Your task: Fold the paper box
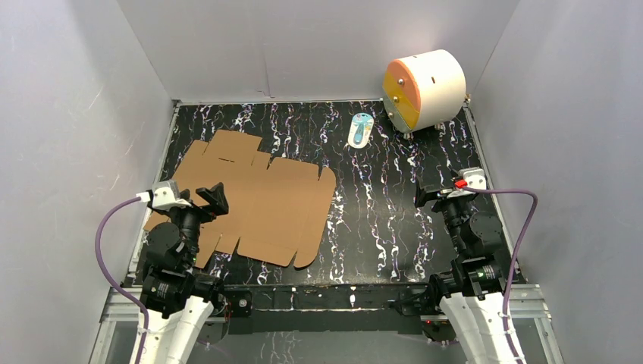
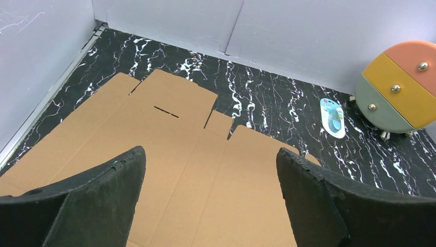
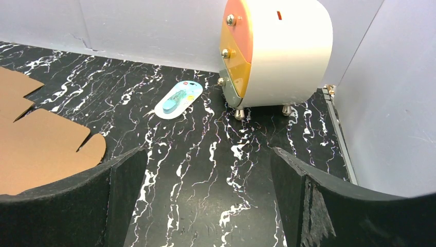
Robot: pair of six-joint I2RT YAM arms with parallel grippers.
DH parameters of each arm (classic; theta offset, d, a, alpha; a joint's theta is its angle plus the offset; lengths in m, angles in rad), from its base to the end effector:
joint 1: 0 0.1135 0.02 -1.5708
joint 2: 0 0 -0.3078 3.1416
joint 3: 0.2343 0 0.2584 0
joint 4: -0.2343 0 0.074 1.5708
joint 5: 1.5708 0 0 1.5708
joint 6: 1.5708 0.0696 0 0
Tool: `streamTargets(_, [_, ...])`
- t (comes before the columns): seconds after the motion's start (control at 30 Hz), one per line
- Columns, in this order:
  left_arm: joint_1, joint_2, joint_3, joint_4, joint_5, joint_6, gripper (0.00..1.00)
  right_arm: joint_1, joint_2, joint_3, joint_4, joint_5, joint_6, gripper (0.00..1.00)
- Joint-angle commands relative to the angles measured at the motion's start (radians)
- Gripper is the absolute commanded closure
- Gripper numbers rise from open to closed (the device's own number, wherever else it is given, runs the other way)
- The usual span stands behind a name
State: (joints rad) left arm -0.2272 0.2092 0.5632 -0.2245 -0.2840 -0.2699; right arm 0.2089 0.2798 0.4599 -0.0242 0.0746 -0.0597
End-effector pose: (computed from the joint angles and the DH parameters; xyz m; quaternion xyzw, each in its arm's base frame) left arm 0.0760 0.0024 0.3390 -0.1203 0.6508 -0.0925 0.7439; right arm 0.1012 0.0162 0.3248 -0.0589 0.6474 0.0324 0.7592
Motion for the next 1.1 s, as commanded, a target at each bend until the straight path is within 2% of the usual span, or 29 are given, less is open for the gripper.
streamTargets(0.0, [0.009, 0.012, 0.003, 0.037, -0.014, -0.002, 0.05, -0.002, -0.017, 0.012, 0.057, 0.005, -0.013, 0.01])
streamTargets(0.2, [0.009, 0.053, 0.011, 0.031, -0.017, -0.036, 0.05, -0.002, -0.004, 0.039, 0.032, -0.029, -0.012, 0.01])
streamTargets(0.37, [0.009, 0.139, 0.043, -0.006, 0.006, -0.106, 0.05, -0.002, 0.067, 0.118, -0.039, -0.044, 0.019, 0.01])
streamTargets(0.5, [0.009, 0.180, 0.061, -0.060, 0.021, -0.161, 0.04, -0.002, 0.158, 0.187, -0.101, -0.119, 0.052, 0.01])
streamTargets(0.63, [0.009, 0.201, 0.045, -0.080, 0.011, -0.213, 0.04, -0.002, 0.308, 0.236, -0.151, -0.146, 0.104, 0.01])
streamTargets(0.83, [0.009, 0.284, 0.080, -0.143, 0.024, -0.250, 0.04, -0.002, 0.553, 0.253, -0.091, -0.380, 0.155, 0.01])
streamTargets(0.97, [0.009, 0.319, 0.070, -0.161, 0.050, -0.296, 0.04, 0.003, 0.745, 0.276, -0.005, -0.538, 0.168, 0.06])
streamTargets(1.07, [0.009, 0.323, 0.047, -0.153, 0.065, -0.332, 0.04, 0.062, 0.875, 0.290, 0.092, -0.571, 0.186, 0.07])
